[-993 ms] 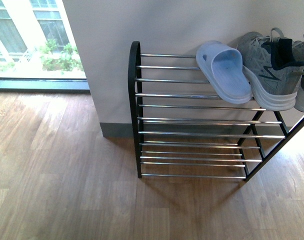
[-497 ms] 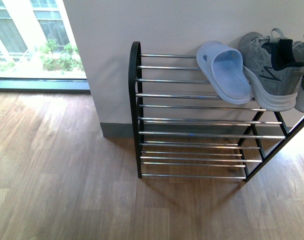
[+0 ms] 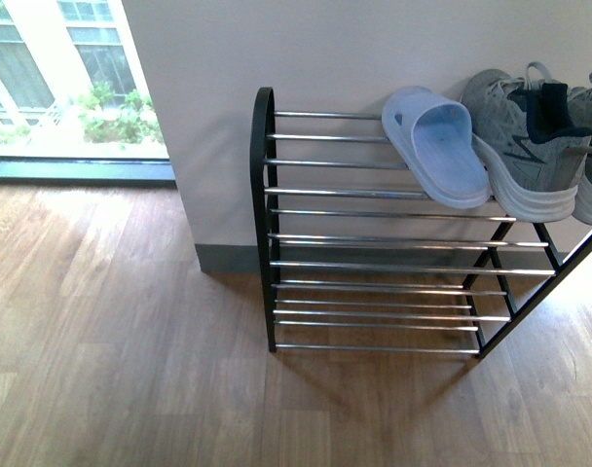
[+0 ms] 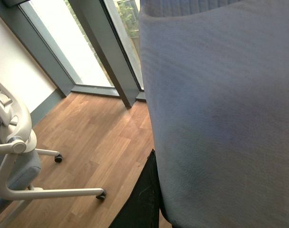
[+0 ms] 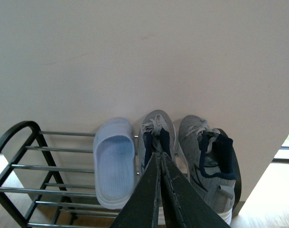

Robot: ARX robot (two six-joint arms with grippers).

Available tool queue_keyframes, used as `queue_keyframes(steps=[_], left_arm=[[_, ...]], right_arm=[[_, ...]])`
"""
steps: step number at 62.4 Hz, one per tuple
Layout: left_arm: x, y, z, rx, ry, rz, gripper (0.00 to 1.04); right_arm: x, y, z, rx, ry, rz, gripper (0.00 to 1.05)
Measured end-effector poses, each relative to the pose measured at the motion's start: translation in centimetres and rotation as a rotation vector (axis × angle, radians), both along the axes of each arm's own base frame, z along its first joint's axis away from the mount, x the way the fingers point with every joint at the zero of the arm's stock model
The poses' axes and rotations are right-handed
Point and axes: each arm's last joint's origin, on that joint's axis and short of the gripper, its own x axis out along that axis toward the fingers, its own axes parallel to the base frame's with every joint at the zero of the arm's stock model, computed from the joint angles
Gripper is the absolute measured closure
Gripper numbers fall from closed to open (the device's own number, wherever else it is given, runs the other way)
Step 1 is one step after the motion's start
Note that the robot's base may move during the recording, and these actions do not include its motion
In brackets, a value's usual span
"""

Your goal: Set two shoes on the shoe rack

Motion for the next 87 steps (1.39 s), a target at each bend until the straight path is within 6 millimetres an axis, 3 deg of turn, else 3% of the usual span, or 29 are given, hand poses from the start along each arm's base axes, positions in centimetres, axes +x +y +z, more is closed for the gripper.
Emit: queue_keyframes(steps=[8,38,87], left_arm=[[0.0,0.0,0.0,0.000,0.000,0.000,1.03],[0.0,0.0,0.0,0.000,0.000,0.000,1.03],[0.0,0.0,0.0,0.000,0.000,0.000,1.03]], right_arm=[[-1.5,0.0,-1.0,0.000,0.019,-0.001,1.03],[-5.2,0.0,-0.8,0.000,0.013,0.000,1.03],[-8.5,0.0,0.3,0.000,-0.022,0.000,1.03]])
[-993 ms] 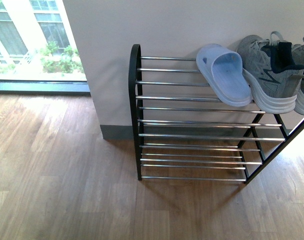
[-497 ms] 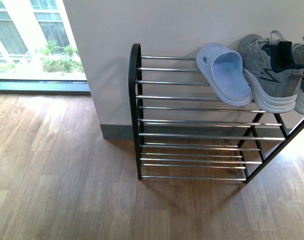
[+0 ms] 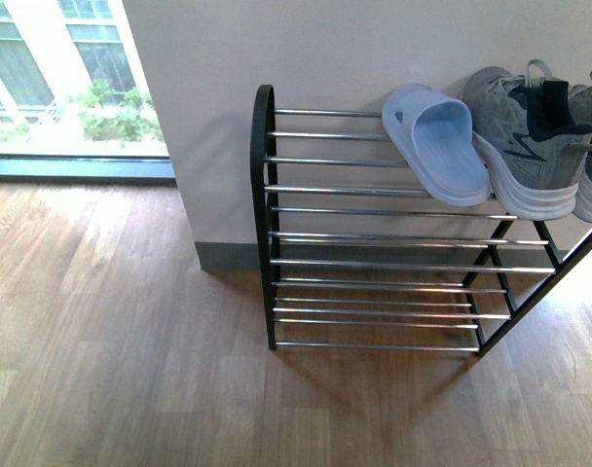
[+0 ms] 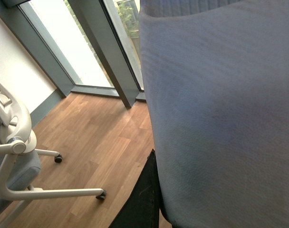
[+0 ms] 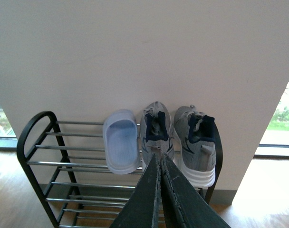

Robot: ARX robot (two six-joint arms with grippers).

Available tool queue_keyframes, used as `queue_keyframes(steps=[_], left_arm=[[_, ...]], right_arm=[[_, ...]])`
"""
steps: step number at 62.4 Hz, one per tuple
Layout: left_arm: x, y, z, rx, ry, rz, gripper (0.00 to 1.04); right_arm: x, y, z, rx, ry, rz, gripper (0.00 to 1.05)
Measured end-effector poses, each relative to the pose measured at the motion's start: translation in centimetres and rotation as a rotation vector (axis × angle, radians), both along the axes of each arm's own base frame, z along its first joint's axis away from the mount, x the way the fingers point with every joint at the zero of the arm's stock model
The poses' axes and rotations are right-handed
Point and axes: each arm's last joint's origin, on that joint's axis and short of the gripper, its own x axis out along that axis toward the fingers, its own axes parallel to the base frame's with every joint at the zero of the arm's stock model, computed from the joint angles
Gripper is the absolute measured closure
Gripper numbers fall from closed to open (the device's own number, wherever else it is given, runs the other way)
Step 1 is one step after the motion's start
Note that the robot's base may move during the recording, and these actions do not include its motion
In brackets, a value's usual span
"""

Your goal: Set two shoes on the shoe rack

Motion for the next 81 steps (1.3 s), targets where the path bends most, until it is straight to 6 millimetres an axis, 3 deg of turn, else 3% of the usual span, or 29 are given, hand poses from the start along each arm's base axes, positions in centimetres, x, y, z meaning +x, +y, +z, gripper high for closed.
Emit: queue_keyframes(steps=[50,57,63,81], left_arm=[[0.0,0.0,0.0,0.000,0.000,-0.001,1.03],[0.0,0.0,0.0,0.000,0.000,0.000,1.03],[0.0,0.0,0.0,0.000,0.000,0.000,1.03],[0.0,0.0,0.0,-0.001,-0.003,0.003,1.03]], right_arm=[[-2.2,0.0,-0.3,0.000,0.005,0.000,1.03],[-2.2,0.0,-0.3,0.000,0.003,0.000,0.85],[-2.2,0.0,-0.3,0.000,0.003,-0.001,0.63],[-2.2,0.0,-0.3,0.000,0.003,0.003,0.17]])
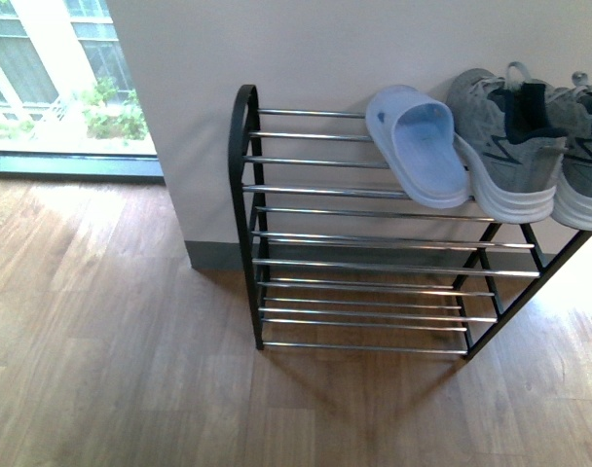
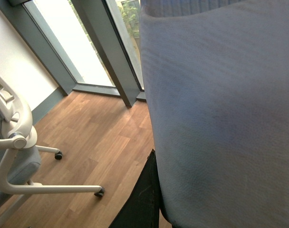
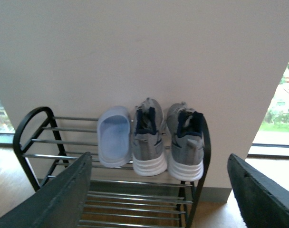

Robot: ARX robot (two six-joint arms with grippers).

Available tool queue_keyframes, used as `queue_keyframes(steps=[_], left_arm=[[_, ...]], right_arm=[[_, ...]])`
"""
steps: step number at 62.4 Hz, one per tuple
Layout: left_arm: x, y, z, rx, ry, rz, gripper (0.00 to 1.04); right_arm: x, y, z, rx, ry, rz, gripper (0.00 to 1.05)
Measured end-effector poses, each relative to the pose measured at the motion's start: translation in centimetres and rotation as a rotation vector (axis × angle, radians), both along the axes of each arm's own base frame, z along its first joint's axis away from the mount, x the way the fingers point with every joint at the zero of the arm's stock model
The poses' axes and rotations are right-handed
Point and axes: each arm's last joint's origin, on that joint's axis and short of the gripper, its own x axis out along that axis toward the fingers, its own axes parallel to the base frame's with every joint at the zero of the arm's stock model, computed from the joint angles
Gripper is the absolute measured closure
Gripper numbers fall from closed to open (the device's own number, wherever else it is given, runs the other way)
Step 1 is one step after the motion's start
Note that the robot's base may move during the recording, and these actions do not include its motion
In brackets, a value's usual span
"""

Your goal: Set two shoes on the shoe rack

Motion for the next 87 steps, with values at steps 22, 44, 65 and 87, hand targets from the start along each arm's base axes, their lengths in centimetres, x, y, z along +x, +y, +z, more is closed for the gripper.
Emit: queue_keyframes(steps=[22,44,65,87], left_arm=[[2.7,-1.2,1.4,-0.450,0.027,-0.041,1.03],[15.1,-2.2,1.6,-0.742,0.230,-0.126,1.03],[28.8,-3.7,-4.7,-0.524,0.591,-0.258,1.03],[36.0,-7.4,-9.6,-0.320,0.784,-0.435,1.03]], right_arm=[[0.0,0.0,0.0,0.002,0.001,-0.007,0.09],[0.0,0.0,0.0,0.002,0.001,-0.006,0.09],[0.0,0.0,0.0,0.002,0.001,-0.006,0.09],[0.0,0.0,0.0,0.002,0.001,-0.006,0.09]])
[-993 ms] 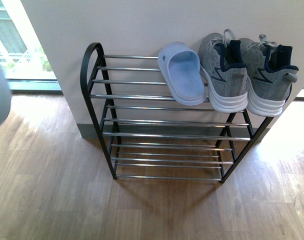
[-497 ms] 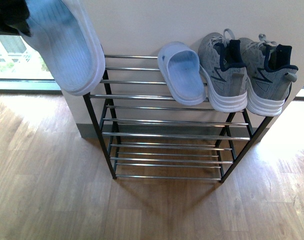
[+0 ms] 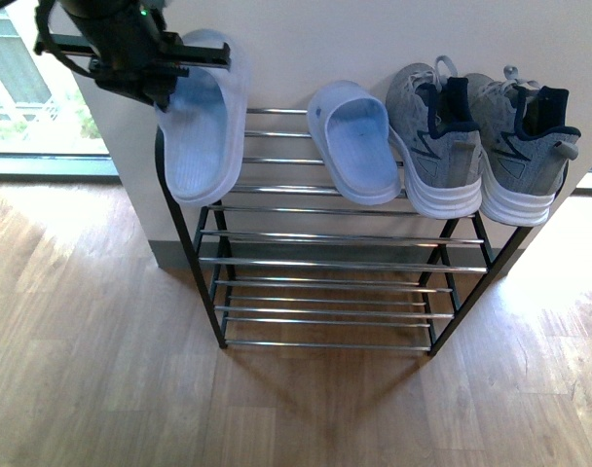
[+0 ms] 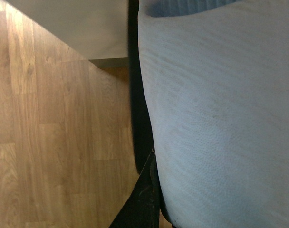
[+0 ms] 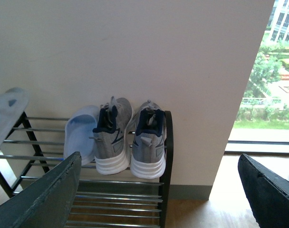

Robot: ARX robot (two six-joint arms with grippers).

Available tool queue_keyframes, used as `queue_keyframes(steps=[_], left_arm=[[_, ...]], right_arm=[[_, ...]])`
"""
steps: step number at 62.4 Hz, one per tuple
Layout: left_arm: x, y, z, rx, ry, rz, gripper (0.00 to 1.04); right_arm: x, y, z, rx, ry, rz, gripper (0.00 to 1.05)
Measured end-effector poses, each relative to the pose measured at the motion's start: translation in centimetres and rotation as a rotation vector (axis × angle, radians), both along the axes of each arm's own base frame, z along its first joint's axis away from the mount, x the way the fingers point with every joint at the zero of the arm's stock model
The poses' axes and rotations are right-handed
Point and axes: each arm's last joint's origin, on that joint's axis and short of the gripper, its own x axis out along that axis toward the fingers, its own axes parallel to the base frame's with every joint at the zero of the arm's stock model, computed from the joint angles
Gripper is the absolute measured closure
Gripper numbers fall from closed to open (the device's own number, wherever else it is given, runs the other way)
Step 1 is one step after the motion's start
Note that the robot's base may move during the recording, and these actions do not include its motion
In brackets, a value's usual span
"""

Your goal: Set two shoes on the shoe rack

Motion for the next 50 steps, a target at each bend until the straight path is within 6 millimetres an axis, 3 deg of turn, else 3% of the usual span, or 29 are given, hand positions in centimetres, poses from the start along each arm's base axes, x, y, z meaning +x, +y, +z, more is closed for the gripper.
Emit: queue_keyframes(steps=[18,36,48,50], left_arm=[[4.2,-3.3,-2.3,0.037,0.014,-0.084,1.03],[4.9,-4.2,-4.4,0.021,0.036,-0.066,1.03],[5.1,-4.9,-3.5,-0.033,-0.010,-0.040,0.78],[5.1,-5.1,-3.1,-0.053,-0.020,-0.034,0.66]], right_arm=[[0.0,0.0,0.0,0.000,0.000,0.000,0.09],[0.0,0.0,0.0,0.001,0.000,0.000,0.09],[0.0,0.0,0.0,0.001,0.000,0.000,0.09],[0.0,0.0,0.0,0.001,0.000,0.000,0.09]])
